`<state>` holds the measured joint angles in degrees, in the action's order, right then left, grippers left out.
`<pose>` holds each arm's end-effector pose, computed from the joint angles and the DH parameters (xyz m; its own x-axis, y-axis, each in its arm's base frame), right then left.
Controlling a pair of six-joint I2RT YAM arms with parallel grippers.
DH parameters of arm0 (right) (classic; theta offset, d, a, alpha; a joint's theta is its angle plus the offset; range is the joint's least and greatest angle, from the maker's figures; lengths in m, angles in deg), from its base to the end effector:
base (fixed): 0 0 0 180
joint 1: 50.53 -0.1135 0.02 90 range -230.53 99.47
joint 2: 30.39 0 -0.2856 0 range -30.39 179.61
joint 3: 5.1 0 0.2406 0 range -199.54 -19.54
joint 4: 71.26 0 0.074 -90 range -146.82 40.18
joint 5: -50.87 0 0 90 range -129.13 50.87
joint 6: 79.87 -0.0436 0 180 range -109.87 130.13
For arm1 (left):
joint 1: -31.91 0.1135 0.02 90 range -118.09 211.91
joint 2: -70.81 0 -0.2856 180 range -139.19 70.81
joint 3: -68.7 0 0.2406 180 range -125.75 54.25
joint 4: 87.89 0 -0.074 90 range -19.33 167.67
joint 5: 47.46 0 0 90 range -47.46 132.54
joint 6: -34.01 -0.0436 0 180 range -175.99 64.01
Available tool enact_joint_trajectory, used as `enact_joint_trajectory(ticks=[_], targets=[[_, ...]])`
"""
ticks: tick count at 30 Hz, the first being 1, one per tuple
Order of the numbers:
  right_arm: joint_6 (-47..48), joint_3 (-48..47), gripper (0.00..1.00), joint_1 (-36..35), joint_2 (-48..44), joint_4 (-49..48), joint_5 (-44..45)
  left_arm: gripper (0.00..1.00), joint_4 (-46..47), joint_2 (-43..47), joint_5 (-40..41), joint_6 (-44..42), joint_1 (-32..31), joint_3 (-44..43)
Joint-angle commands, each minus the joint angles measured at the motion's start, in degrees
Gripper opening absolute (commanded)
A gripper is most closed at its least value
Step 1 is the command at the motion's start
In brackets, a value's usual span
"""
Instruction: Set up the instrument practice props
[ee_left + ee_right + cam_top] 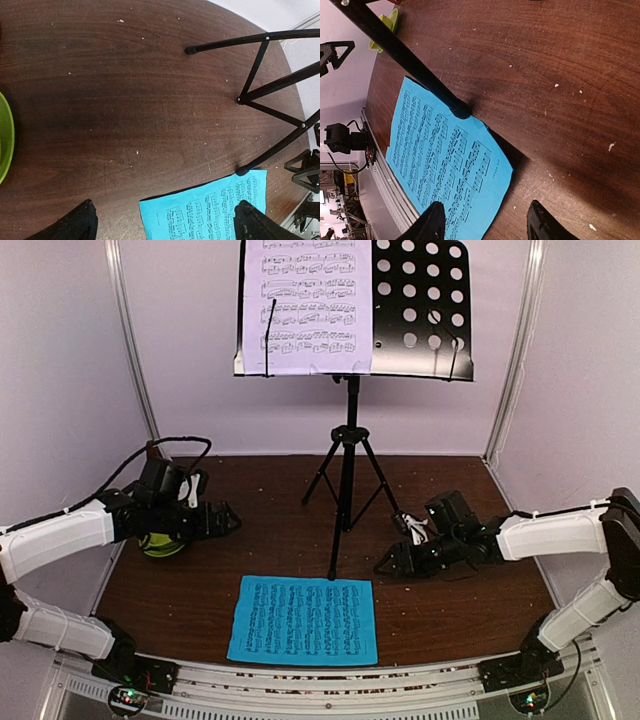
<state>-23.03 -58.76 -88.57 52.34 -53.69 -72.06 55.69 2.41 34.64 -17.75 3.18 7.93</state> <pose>0.1981 0.1851 0.1995 -0.9230 -0.1393 -0.3586 -0.3659 0.6059 0.7064 0.2054 -0.1194 0.2656 -0.8272 -0.2457 -0.5054 0.0646 0.8518 -0.5199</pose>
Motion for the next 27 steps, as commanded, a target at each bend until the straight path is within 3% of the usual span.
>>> enact_joint_trajectory(ticks=[1,20,24,27], targets=[[1.02,-3.15,0.56,-0.37,4.20,-2.76,-4.07,0.98,3.49,-1.08,-1.17,-2.05,-0.34,-2.69],[3.59,-5.97,0.39,-0.55,18.08,-7.80,-9.81,0.98,3.99,0.83,-2.35,-2.30,-0.33,-1.31],[2.48,-7.92,0.30,-1.16,18.91,-9.48,-11.11,0.98,6.26,3.24,-2.02,-0.74,-0.30,1.43],[3.13,-10.18,0.17,-1.79,19.44,-7.48,-10.34,0.98,6.68,3.89,-1.93,-0.16,-0.29,2.46]])
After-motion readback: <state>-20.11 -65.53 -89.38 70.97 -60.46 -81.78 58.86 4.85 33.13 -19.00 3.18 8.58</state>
